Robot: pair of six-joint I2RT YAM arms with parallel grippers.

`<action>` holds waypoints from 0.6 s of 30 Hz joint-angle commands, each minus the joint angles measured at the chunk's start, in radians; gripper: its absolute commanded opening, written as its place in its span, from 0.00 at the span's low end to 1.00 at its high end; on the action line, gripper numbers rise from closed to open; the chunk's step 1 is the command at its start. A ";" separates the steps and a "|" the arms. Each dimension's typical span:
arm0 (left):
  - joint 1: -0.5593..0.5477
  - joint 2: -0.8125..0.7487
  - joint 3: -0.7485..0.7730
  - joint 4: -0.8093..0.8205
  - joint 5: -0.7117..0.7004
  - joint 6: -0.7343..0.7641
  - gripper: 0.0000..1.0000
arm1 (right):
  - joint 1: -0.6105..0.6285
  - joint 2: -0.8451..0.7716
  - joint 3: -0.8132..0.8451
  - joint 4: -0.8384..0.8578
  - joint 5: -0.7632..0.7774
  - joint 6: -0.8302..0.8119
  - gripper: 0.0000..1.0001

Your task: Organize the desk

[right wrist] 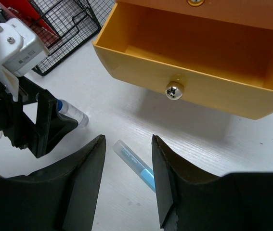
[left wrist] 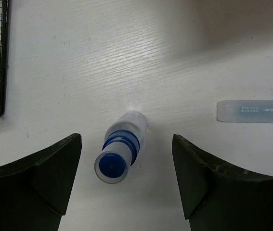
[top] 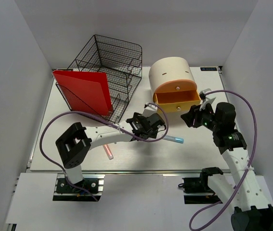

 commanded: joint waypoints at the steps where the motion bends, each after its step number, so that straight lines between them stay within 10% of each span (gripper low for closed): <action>1: 0.005 -0.015 0.039 0.016 -0.012 0.008 0.84 | -0.007 -0.028 0.051 -0.003 0.023 -0.015 0.49; 14: 0.014 0.041 0.085 -0.012 0.002 0.014 0.46 | -0.010 -0.066 0.095 -0.043 0.033 -0.015 0.48; 18: 0.014 0.041 0.093 -0.009 0.010 0.014 0.31 | -0.013 -0.083 0.112 -0.075 0.043 -0.015 0.65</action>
